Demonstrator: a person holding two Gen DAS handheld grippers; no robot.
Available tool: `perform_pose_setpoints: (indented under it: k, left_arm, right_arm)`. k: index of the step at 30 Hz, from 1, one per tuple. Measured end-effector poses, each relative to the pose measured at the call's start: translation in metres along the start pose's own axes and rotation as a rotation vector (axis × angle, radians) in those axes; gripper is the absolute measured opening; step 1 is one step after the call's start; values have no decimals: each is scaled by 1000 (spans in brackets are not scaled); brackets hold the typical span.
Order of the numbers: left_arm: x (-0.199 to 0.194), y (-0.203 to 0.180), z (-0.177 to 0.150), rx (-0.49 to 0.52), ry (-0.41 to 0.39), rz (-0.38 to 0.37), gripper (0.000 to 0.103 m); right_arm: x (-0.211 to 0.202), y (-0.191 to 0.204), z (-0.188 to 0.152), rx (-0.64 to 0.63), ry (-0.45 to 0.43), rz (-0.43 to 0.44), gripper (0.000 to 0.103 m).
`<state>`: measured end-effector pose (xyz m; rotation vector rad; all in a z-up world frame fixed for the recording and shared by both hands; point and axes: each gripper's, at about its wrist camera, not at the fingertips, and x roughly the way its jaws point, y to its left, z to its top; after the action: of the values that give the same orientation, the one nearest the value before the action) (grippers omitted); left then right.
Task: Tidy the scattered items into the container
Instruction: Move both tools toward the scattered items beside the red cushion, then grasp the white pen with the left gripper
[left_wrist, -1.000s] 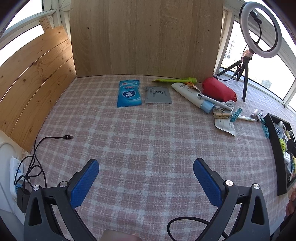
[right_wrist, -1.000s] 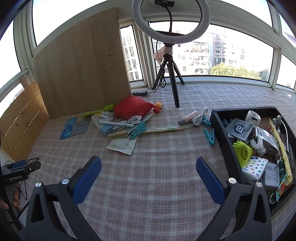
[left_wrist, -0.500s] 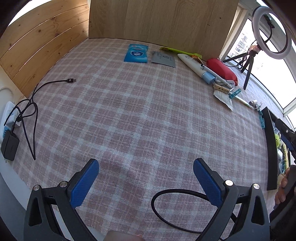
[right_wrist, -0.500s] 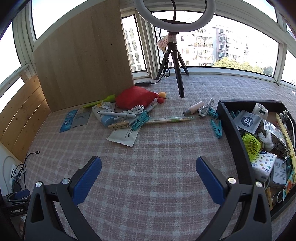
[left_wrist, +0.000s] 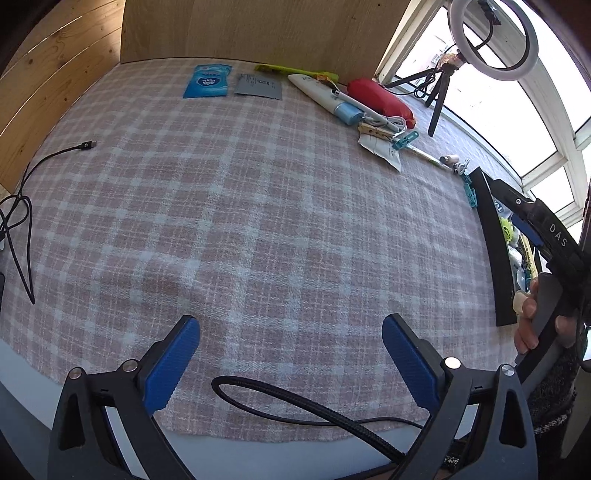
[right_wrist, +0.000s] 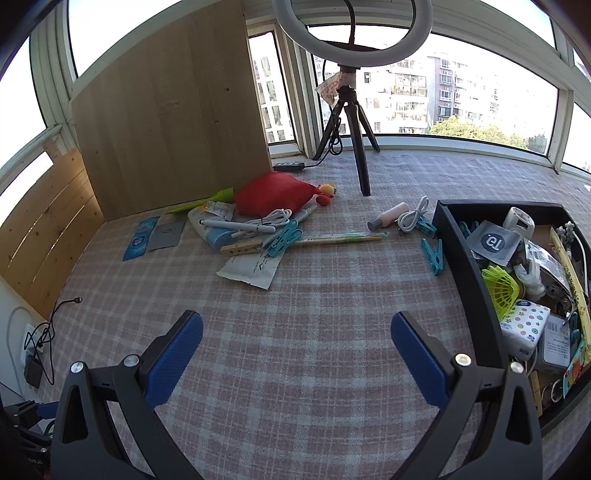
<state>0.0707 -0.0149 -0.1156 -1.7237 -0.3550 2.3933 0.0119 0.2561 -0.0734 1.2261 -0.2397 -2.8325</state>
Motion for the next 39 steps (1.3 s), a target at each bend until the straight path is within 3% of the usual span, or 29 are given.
perform_pose_setpoints:
  k: [9,16,19,21,25,27,31,34,35,37,39]
  left_arm:
    - [-3,-10,1,56,4,-59,100]
    - [1,-11,8,77,8,-41,100]
    - [2,-11,28,109,-46,-15,100]
    - [4,-10,52,156,-86,-18,99]
    - [13,-15,112,319,-203,47,98]
    - [22,-17,144,391,-228,55,93]
    - [46,-36,197,568,-212,-1,87]
    - [71,-61,219,752,-210,34,84]
    - [80,-69,224,803,-216,58,77]
    - [94,-80,235,866,-192,51,73]
    - [107,-87,247,897,-162,24,65]
  right_arm:
    - [2,-2,-1,18,9,7,103]
    - [10,-4,0,31,33,16,103]
    - [17,-6,4,38,44,30,103]
    - [23,-8,9,37,50,39,103]
    - [41,-9,27,12,55,35,100]
    - [52,-9,37,-4,57,23,99]
    - [80,-10,56,-7,93,20,89]
    - [102,-8,64,5,129,32,83]
    - [109,-7,65,7,141,35,81]
    - [123,-4,67,11,167,40,69]
    - [137,-1,70,16,191,45,67]
